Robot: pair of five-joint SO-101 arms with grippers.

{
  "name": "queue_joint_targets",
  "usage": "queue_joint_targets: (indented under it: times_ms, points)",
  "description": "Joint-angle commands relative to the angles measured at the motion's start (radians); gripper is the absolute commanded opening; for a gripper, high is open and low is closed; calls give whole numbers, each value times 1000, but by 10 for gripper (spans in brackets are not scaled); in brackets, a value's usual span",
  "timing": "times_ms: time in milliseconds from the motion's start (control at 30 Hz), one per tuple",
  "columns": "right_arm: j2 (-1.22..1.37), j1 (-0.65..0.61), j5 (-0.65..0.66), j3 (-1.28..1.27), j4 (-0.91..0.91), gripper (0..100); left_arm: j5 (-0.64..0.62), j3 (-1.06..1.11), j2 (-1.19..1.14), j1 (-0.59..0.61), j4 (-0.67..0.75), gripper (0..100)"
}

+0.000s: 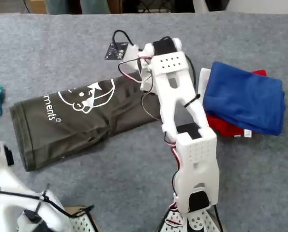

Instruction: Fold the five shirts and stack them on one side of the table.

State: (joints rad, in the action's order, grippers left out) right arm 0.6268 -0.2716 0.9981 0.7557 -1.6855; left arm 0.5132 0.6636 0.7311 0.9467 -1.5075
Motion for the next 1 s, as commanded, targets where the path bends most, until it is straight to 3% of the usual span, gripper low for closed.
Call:
queue_joint_targets:
  times_ms: [0, 233, 400, 967]
  points:
    - [-81, 0, -17, 93, -80, 15, -83, -174, -150, -1, 0, 162]
    - [-137, -21, -89, 91, -80, 15, -224, -509, -644, -38, -55, 229]
    - [-168, -41, -117, 91, -80, 15, -261, -685, -859, -85, -109, 242]
    - [-262, -49, -153, 91, -80, 15, -361, -783, -1257, -180, 12, 220]
